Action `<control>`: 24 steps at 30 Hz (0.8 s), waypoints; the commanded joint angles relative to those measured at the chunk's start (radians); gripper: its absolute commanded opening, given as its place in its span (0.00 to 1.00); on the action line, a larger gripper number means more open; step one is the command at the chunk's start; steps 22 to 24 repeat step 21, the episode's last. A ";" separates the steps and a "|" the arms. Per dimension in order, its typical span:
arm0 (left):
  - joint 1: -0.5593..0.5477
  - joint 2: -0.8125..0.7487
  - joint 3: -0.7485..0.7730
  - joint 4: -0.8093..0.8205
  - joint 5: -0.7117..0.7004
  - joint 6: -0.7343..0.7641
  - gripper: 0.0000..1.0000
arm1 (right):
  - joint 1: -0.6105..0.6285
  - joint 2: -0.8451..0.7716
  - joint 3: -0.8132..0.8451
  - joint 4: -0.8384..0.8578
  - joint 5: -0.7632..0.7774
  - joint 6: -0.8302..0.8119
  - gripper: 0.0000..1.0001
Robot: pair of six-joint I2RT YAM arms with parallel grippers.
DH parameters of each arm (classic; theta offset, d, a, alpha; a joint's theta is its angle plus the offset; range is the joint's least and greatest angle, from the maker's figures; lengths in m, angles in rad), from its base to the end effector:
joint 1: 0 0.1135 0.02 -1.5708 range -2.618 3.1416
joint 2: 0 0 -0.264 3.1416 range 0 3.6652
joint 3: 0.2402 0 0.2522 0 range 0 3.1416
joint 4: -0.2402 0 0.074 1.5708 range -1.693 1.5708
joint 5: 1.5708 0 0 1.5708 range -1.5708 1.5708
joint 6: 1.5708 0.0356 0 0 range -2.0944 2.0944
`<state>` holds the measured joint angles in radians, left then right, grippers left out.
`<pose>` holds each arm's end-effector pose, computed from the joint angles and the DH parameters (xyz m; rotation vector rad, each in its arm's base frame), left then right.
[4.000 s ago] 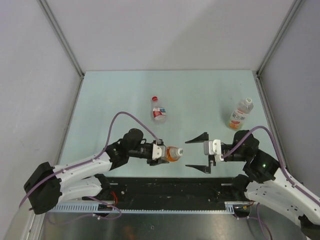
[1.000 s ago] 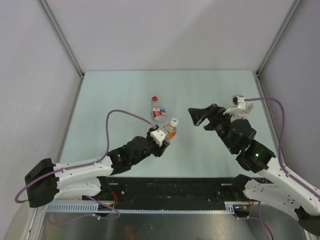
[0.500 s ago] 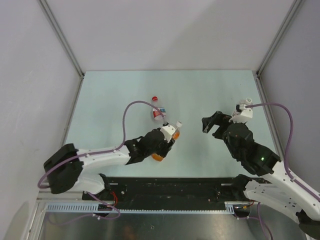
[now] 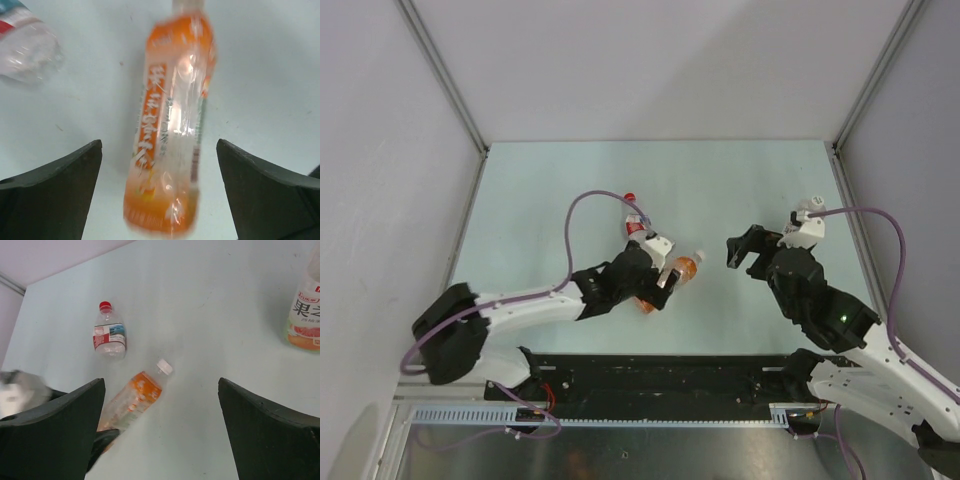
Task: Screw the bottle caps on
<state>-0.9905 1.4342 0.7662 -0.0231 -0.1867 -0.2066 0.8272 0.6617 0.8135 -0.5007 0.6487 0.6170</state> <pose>0.1686 -0.2452 0.2009 0.7786 2.1467 -0.4285 0.1113 0.0892 0.3371 0.2345 1.8492 0.3821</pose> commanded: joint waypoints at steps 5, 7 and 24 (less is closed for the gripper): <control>0.073 -0.449 -0.077 0.016 -0.329 -0.129 1.00 | -0.003 0.027 -0.009 0.017 0.087 -0.043 0.99; 0.176 -0.549 -0.126 -0.005 -0.302 -0.188 0.99 | -0.003 0.039 -0.011 0.009 0.096 -0.053 0.99; 0.426 -0.779 -0.232 -0.248 -0.393 -0.390 0.99 | -0.005 0.003 -0.092 0.096 0.155 -0.078 0.99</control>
